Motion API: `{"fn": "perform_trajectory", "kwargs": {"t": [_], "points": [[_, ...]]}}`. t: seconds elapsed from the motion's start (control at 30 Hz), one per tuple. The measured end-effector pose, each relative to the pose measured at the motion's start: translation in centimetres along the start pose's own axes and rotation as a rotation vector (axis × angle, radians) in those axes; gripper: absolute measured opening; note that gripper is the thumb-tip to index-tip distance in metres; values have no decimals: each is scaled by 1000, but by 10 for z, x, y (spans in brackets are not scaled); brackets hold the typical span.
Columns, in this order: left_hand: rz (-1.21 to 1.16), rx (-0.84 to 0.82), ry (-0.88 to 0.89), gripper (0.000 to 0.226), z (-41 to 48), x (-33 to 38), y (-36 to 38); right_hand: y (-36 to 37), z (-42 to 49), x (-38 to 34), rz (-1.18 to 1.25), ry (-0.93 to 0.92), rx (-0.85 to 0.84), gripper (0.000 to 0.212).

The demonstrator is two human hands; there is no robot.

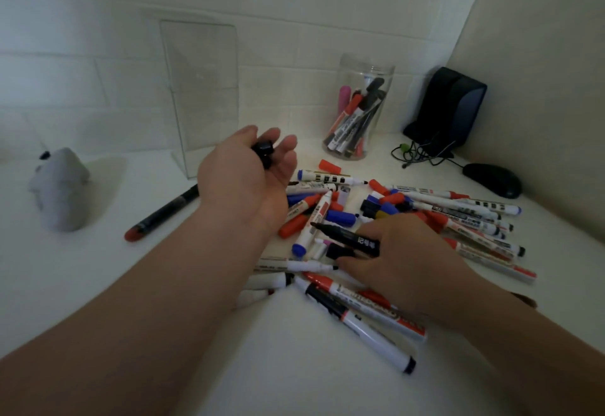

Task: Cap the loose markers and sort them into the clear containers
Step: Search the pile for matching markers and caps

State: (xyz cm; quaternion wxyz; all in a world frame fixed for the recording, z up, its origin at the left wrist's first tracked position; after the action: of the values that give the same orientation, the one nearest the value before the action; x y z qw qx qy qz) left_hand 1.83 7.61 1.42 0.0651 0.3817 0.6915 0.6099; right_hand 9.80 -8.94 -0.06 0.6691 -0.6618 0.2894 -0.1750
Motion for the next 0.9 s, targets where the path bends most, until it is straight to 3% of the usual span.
{"fn": "perform_trajectory", "kwargs": {"t": [0.13, 0.23, 0.33, 0.43, 0.5, 0.57, 0.7, 0.77, 0.9], "points": [[-1, 4, -34, 20, -1, -2, 0, -3, 1, 1, 27, -15, 45, 17], [140, -52, -75, 19, -2, -2, 1, -21, -4, 10, 291, 7, 234, 10], [561, -281, -83, 5, -10, -12, 8, -38, -12, 24, 637, 108, 435, 12], [1011, -605, -111, 38, -32, -38, 13, -40, -16, 32, 737, 135, 517, 13], [1137, -706, -132, 43, -46, -50, 13, -40, -18, 32, 746, 90, 507, 12], [1116, -717, -156, 34, -51, -56, 12, -40, -21, 29, 717, -3, 486, 9], [995, -678, -215, 27, -47, -59, 8, -42, -27, 23, 640, -128, 506, 31], [917, -656, -223, 26, -45, -59, 8, -43, -29, 20, 667, -149, 484, 16], [502, -546, -405, 32, -39, -54, 12, -37, -29, 26, 922, -137, 267, 24]]}}
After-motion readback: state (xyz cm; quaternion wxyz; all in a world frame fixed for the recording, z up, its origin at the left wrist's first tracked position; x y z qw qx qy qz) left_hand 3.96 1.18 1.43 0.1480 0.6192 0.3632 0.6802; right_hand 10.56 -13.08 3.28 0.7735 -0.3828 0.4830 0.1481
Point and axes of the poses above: each hand's wrist, its own z-axis towards the middle knuckle, its own y-axis out of the palm, x = y × z, the point moved 5 cm from there along z, towards the middle knuckle, and after that the axes turned 11 degrees about -z, right-handed, at the moved point
